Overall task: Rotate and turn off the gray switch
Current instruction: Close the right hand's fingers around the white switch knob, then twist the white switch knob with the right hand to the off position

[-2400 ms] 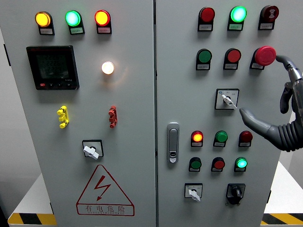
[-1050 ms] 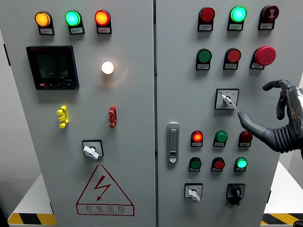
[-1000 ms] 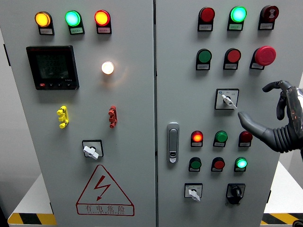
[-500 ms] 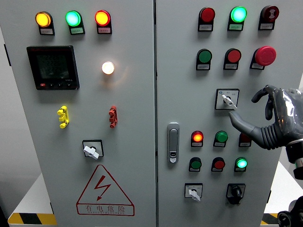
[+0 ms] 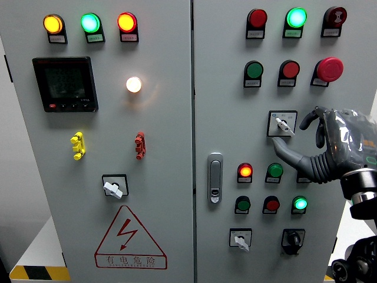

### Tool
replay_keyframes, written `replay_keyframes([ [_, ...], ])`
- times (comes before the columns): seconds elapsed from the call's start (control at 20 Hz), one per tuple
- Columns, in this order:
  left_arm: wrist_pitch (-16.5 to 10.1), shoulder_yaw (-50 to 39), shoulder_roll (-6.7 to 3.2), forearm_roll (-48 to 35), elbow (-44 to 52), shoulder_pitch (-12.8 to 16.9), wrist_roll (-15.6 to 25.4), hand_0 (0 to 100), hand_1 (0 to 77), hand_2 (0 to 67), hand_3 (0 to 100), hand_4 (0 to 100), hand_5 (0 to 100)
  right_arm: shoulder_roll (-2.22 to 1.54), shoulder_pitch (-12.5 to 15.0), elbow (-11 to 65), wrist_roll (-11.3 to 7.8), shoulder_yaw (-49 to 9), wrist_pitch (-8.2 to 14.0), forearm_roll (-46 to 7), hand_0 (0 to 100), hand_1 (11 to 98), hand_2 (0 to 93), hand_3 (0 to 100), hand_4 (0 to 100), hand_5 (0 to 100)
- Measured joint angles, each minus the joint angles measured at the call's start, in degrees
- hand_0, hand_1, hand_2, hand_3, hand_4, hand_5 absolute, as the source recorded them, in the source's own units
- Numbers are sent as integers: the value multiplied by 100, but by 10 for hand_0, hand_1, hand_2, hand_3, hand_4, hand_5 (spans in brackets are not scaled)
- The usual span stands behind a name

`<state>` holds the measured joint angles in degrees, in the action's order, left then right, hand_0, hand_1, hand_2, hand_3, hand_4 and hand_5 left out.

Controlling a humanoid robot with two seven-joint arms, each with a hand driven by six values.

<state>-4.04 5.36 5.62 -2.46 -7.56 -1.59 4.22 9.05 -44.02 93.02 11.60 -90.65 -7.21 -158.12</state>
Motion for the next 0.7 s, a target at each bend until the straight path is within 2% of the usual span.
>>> replay_keyframes([
  [0.45,0,3,-17,0,0,-8,0,883,0,133,187,82,109,0,-55,-47,78,68,21,0,0,346,622,978,1000,1000],
  [0.7,0,9,-18,0,0,-9,0,883,0,133,187,82,109,0,-171,-212,121,105,91,1,0,343,628,982,1000,1000],
])
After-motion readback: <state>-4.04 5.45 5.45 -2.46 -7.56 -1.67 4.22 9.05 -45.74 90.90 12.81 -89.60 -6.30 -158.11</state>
